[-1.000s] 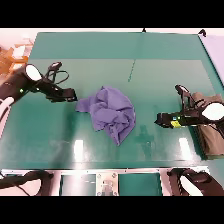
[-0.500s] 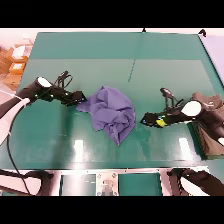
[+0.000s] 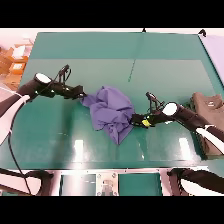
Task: Fold the shirts.
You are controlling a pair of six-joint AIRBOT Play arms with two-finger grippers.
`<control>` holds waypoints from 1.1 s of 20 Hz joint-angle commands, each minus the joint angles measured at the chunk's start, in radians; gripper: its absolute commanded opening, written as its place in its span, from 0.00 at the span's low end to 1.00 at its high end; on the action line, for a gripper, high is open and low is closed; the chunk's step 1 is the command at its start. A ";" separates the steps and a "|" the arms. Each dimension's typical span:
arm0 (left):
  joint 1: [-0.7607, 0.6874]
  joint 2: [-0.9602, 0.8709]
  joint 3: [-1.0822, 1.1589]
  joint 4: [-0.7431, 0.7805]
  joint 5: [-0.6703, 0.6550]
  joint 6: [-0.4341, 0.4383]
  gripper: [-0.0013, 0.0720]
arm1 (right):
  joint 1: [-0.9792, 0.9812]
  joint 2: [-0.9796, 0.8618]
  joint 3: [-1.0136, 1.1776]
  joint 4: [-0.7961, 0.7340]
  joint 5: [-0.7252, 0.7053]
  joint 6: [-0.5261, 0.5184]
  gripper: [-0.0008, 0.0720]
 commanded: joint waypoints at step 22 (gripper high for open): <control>0.001 0.778 0.916 0.625 0.010 -0.145 0.06 | -0.527 0.366 1.398 -0.121 0.425 -0.210 0.03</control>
